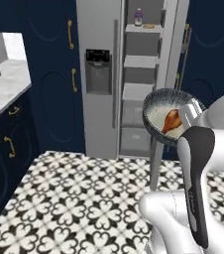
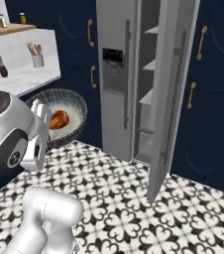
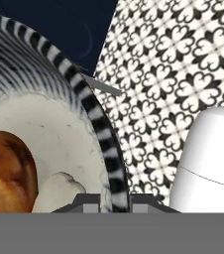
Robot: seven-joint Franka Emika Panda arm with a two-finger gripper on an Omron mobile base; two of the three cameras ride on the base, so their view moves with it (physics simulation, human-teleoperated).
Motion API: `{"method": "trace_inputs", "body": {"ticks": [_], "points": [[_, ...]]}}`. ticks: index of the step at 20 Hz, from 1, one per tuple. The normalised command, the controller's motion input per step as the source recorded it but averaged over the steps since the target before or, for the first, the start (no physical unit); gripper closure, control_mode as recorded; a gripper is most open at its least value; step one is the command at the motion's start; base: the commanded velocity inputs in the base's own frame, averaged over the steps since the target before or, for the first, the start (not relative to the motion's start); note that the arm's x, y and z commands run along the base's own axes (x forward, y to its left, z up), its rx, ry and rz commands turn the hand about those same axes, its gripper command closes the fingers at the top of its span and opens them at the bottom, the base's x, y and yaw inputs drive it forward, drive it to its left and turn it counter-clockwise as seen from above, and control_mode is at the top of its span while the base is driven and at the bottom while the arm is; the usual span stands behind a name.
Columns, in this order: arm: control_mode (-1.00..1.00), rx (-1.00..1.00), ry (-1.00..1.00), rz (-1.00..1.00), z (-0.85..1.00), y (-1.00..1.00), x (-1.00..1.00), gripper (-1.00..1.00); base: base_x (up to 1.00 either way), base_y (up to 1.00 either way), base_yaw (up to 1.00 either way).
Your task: Pick the chicken drumstick and garlic from their plates and place them in the bowl. Then put the bowl in the fridge.
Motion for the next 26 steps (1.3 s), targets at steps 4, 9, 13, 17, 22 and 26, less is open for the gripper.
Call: {"method": "trace_inputs", "body": {"ticks": [4,9,13,17,22,26], "points": [[1.00,0.00,0.00,0.00,0.00,0.00,0.00,1.00,0.93,1.00,-0.57],[1.00,0.00,0.00,0.00,0.00,0.00,0.00,1.00,0.92,1.00,-0.57],[1.00,0.00,0.00,0.00,0.00,0.00,0.00,1.00,0.92,0.89,-0.53],[1.00,0.00,0.00,0.00,0.00,0.00,0.00,1.00,0.99,0.00,-0.25],[1.00,0.00,0.00,0.00,0.00,0.00,0.00,1.00,0.97,-0.12,-0.07],[1.00,0.00,0.00,0.00,0.00,0.00,0.00,1.00,0.97,-0.24,-0.03]]}}
